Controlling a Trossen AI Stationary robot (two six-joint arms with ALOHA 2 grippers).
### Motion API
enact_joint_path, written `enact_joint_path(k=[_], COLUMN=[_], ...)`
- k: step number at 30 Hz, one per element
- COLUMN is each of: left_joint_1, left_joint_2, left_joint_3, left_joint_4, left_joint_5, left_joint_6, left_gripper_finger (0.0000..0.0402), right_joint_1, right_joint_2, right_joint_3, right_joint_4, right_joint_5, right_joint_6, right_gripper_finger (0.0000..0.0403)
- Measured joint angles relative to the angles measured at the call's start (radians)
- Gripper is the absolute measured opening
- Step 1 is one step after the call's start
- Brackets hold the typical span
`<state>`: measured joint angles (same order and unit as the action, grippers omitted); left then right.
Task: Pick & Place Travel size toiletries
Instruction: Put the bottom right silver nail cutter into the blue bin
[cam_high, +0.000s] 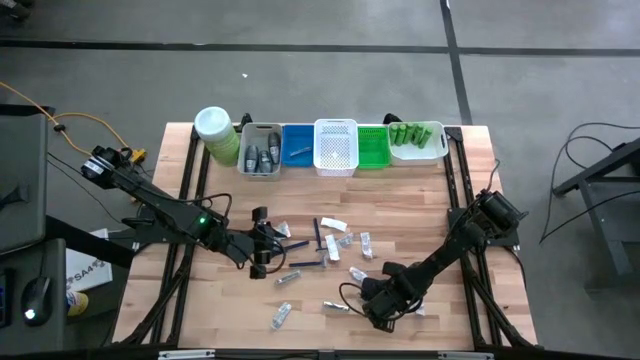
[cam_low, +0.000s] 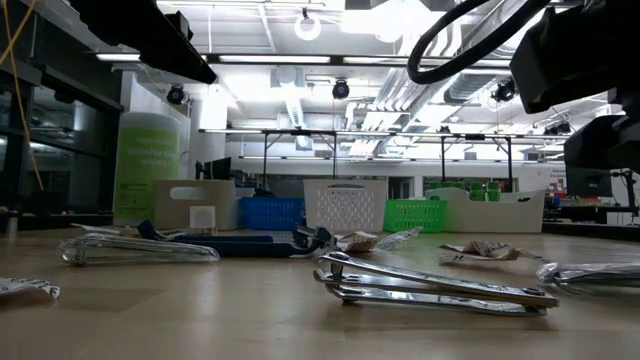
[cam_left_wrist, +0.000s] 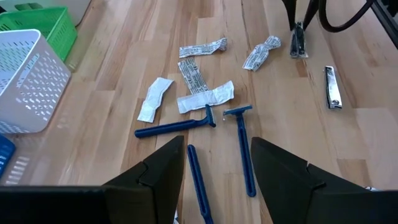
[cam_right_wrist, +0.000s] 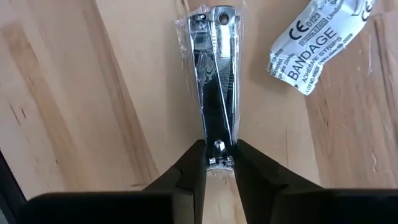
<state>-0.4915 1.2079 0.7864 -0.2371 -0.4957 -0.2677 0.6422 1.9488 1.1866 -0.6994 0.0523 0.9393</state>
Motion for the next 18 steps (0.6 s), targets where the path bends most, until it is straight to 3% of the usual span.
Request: enact_joint_path(k=[10,18], left_joint_1=[0.000,0.001], left_joint_2=[0.000,0.010], left_joint_3=[0.000,0.000], left_joint_4=[0.000,0.001], left_joint_5=[0.000,-0.040], left_joint_6=[-0.065,-0.077], left_gripper_finger=[0.0184,0.0184], right_joint_1=[-0.008,-0.008], right_joint_2=[-0.007,-0.112], right_joint_3=[-0.001,-0.010], right_joint_4=[0.022,-0.038], right_joint_5=[-0.031,-0.053], right_joint_6=[0.029,0.059], right_gripper_finger=[0.0045,0.0045])
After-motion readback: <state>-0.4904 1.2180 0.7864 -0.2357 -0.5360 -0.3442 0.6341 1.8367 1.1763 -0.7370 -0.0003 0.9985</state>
